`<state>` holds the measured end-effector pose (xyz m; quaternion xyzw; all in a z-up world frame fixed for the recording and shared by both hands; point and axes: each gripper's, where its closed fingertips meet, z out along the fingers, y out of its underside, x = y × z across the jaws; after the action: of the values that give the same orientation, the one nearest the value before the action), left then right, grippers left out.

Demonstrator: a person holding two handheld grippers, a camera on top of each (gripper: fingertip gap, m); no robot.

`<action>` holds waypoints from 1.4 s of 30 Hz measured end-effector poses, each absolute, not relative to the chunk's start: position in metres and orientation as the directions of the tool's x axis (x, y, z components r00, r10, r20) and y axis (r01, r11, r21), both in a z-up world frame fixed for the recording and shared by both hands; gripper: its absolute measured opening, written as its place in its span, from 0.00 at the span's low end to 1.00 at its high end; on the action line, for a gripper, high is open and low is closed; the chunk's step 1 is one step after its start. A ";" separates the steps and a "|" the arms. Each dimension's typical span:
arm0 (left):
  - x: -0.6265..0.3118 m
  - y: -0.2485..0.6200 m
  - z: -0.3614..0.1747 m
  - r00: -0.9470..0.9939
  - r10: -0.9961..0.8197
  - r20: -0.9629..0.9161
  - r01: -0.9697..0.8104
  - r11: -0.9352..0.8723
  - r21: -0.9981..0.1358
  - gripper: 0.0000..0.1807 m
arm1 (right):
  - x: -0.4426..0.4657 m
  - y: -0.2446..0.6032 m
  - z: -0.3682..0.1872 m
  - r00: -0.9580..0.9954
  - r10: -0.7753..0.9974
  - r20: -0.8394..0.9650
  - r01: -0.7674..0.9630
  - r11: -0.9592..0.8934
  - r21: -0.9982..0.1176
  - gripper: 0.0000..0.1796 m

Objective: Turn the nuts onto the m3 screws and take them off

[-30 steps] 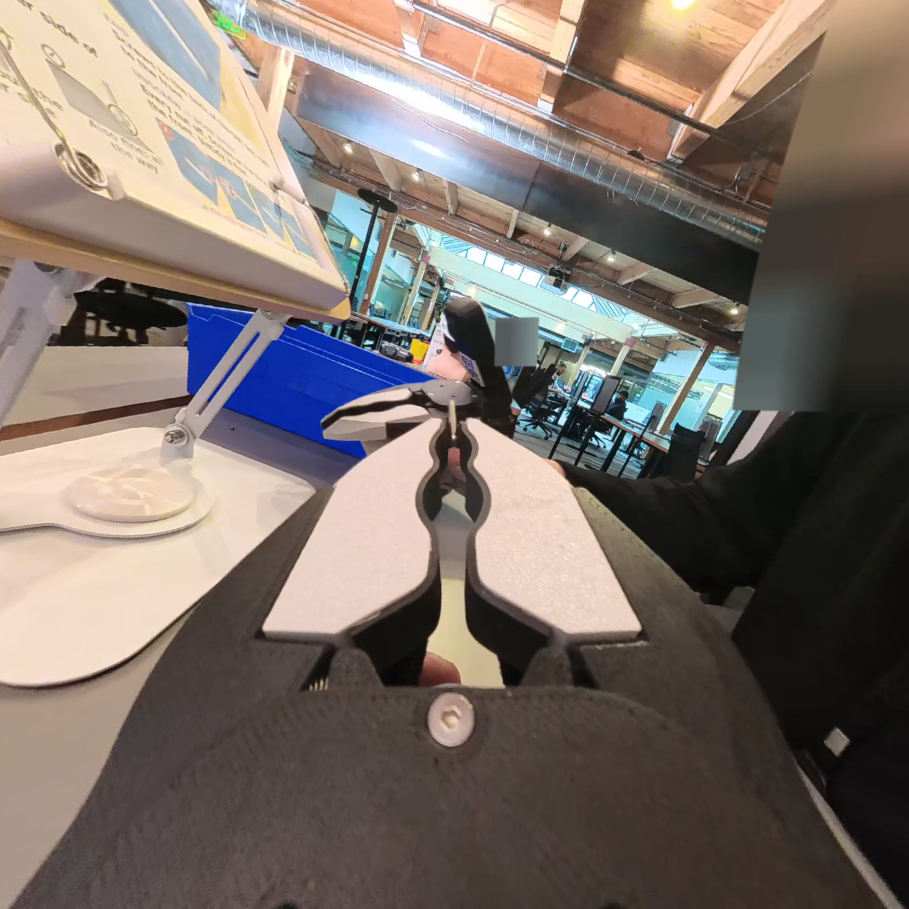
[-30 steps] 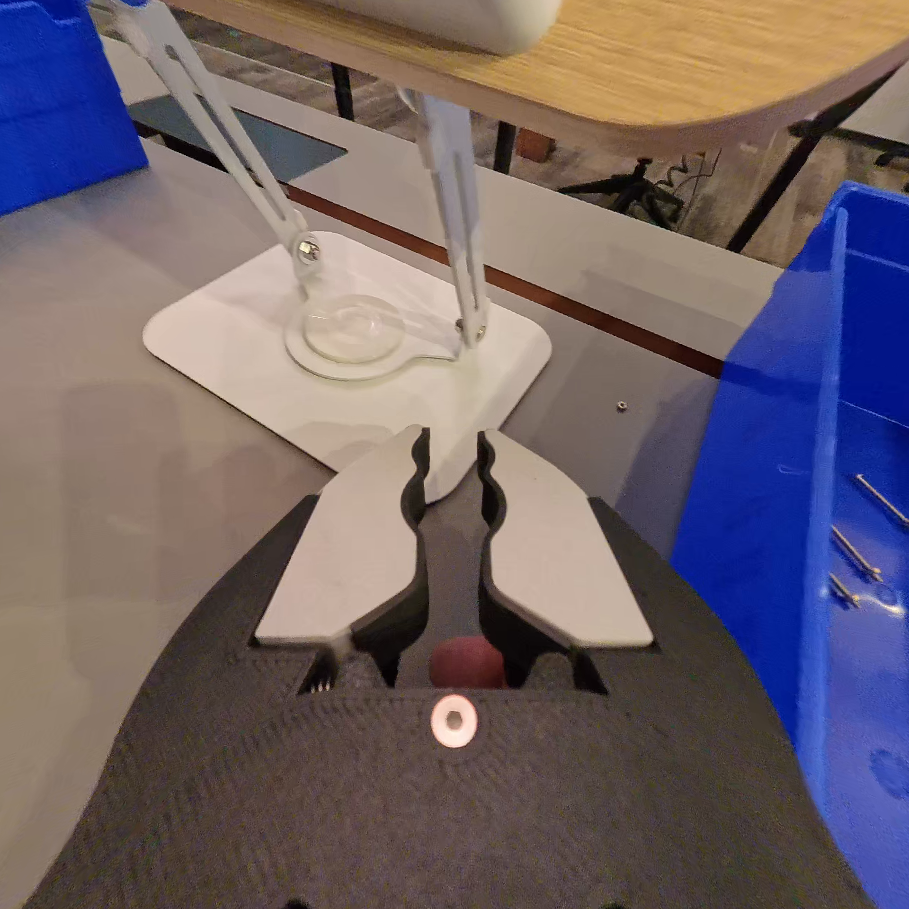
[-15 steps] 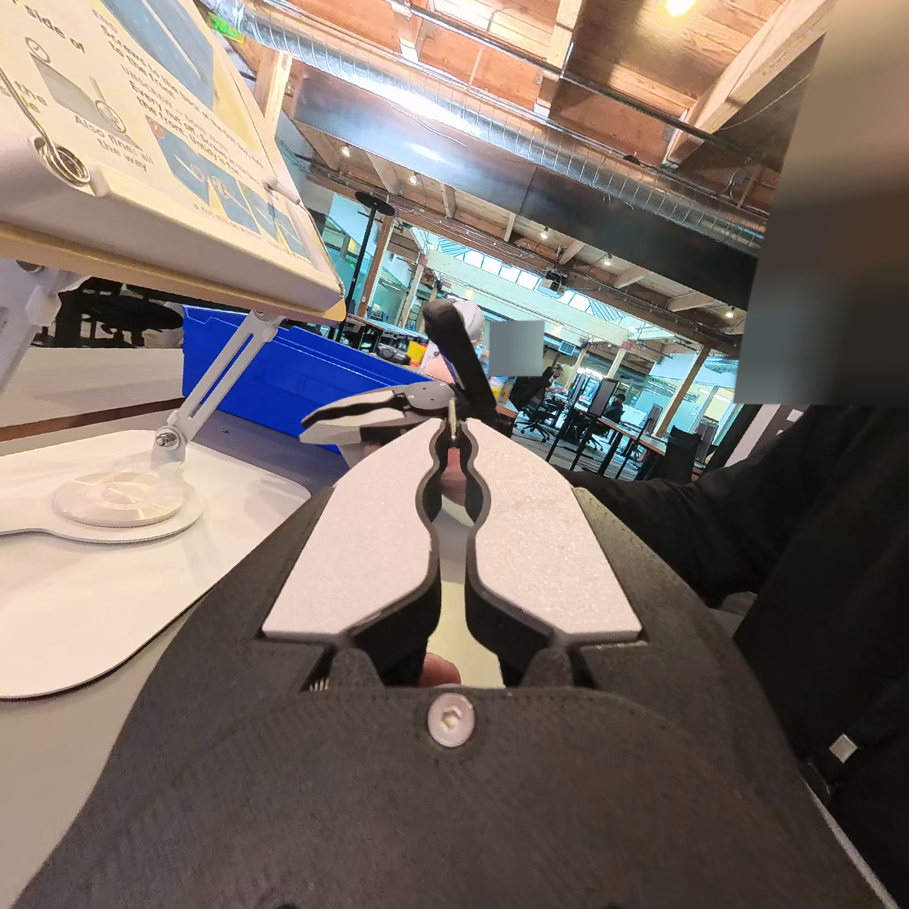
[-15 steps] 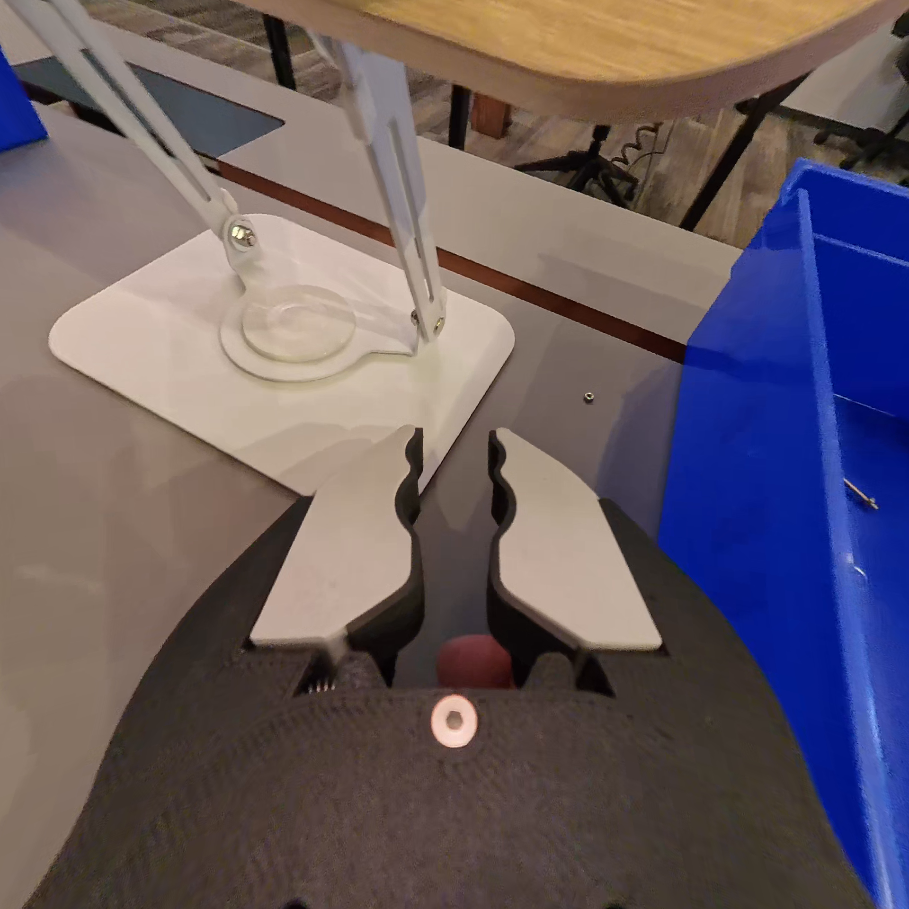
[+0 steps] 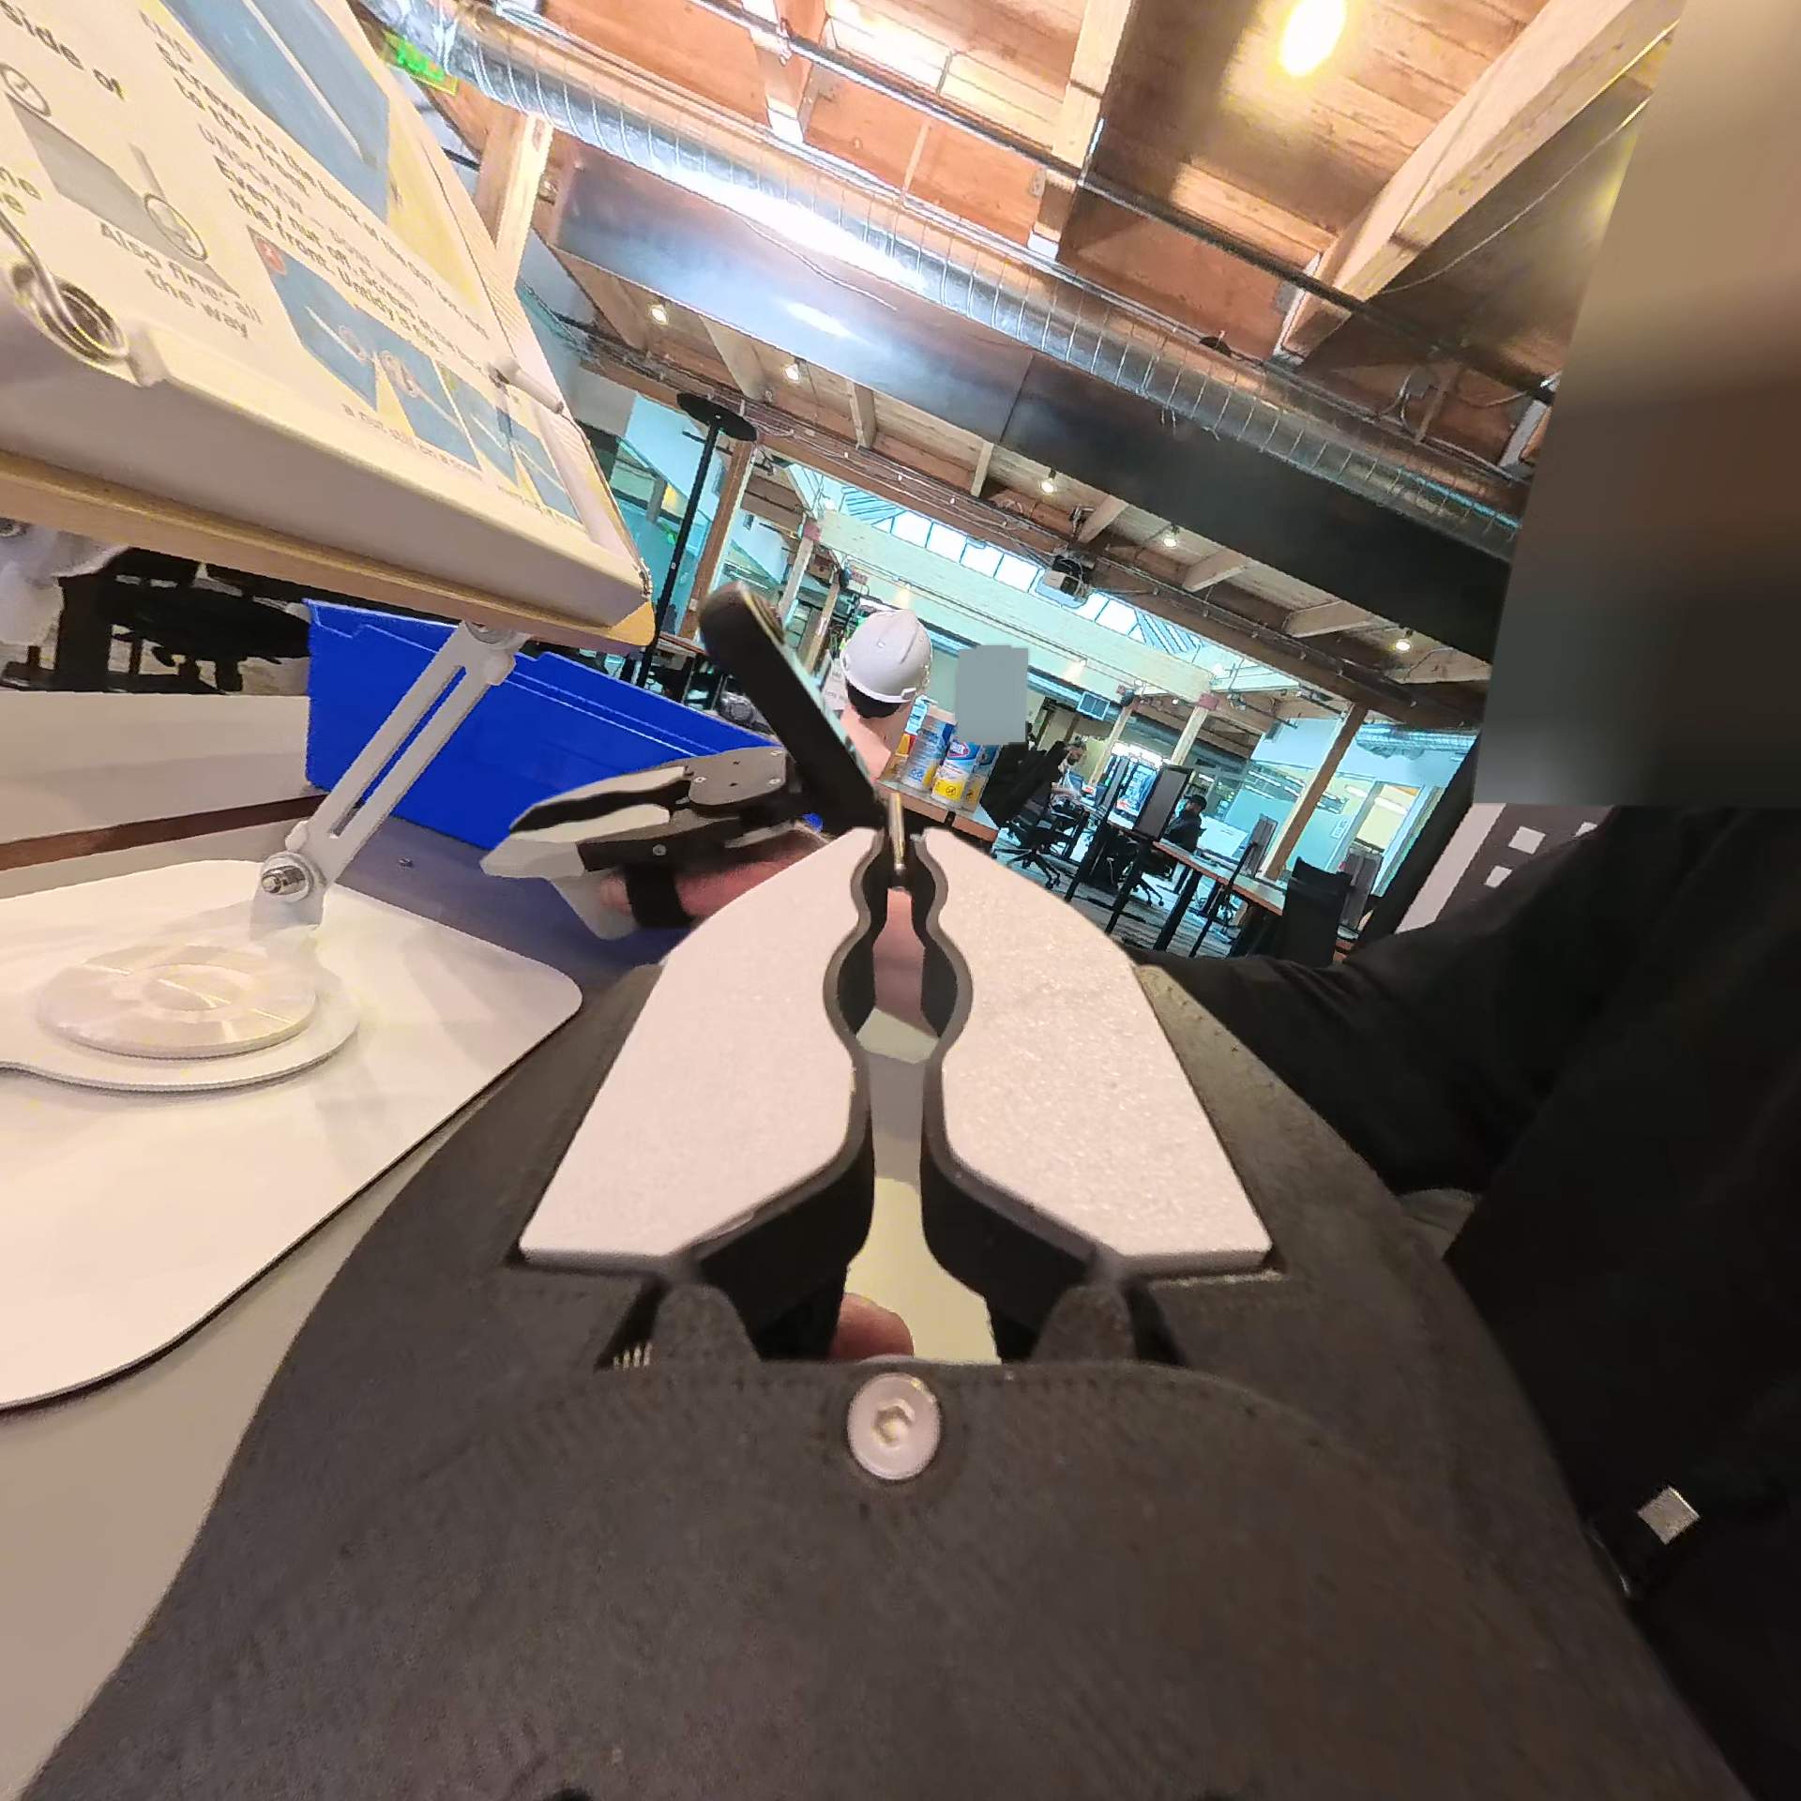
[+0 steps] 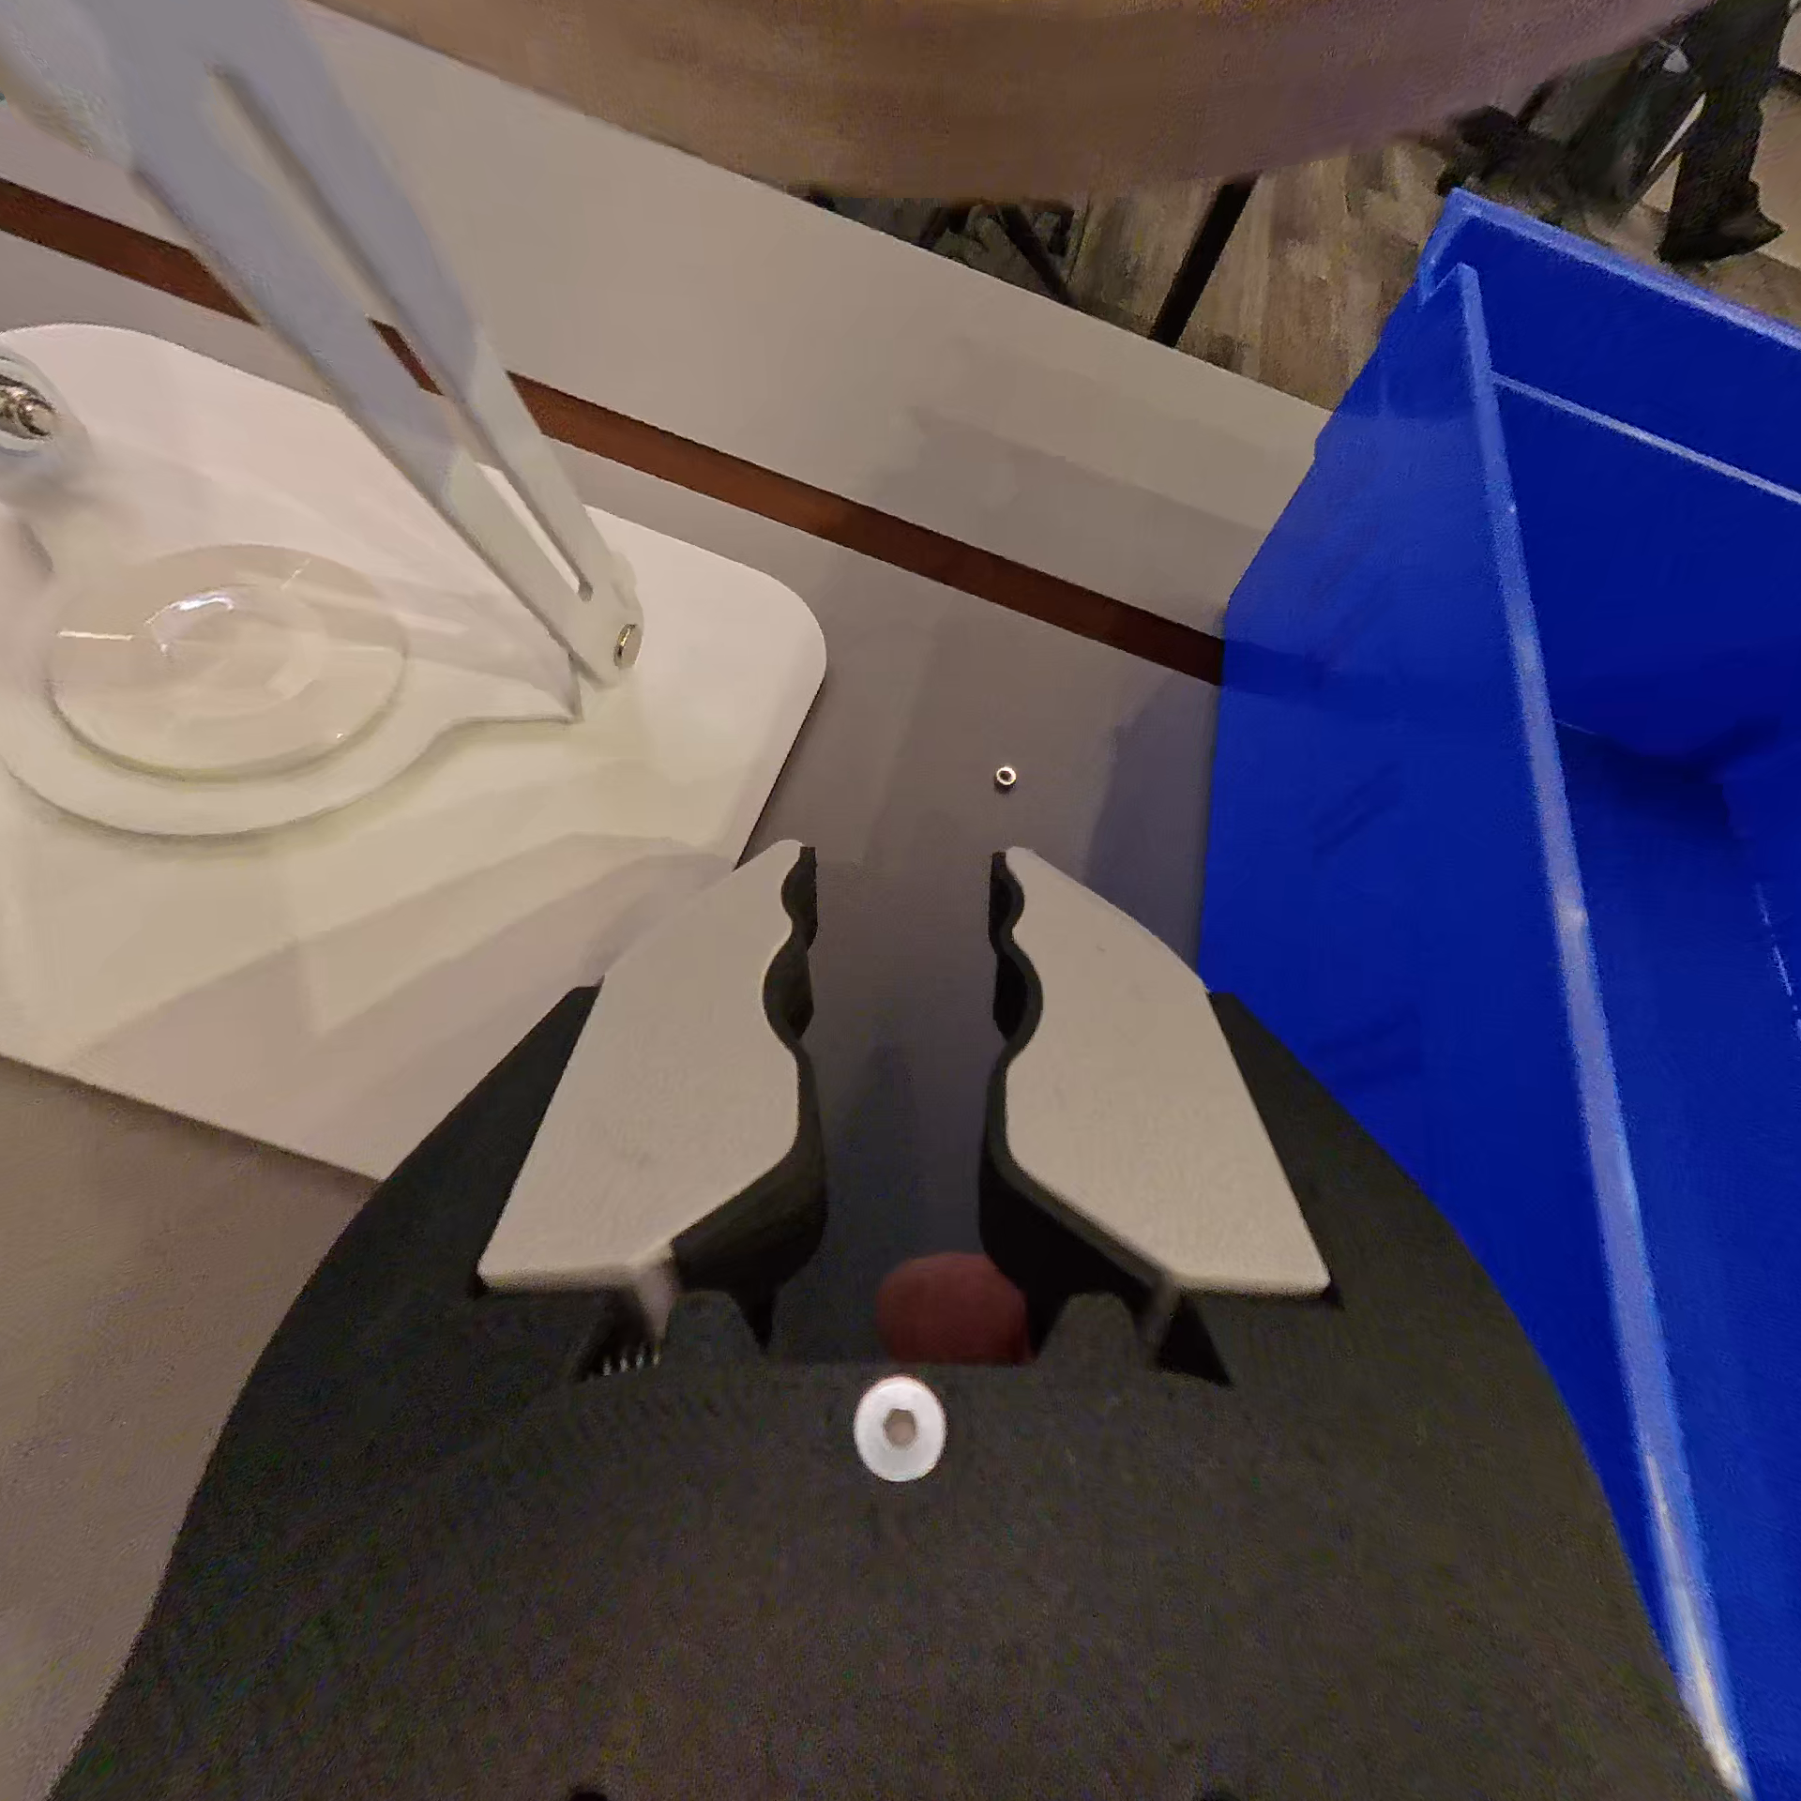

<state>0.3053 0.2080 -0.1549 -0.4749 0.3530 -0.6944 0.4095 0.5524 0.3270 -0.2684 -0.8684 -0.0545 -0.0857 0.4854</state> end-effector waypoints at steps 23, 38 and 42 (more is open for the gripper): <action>0.307 0.203 -0.154 -0.216 -0.914 0.344 0.220 -0.389 -0.895 0.02 | 0.554 0.328 -0.258 0.984 -0.053 0.171 0.126 -0.476 -0.870 0.23; 0.293 0.195 -0.151 -0.245 -0.916 0.318 0.201 -0.369 -0.907 0.02 | 0.545 0.348 -0.273 0.996 0.048 0.075 0.089 -0.548 -0.832 0.48; 0.286 0.197 -0.147 -0.246 -0.916 0.318 0.217 -0.372 -0.903 0.02 | 0.532 0.355 -0.267 0.990 0.137 -0.014 0.060 -0.517 -0.854 0.53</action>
<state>0.2864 0.1972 -0.1474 -0.4571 0.3821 -0.6907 0.4099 0.5319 0.3545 -0.2672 -0.8701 -0.0566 0.0397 0.4879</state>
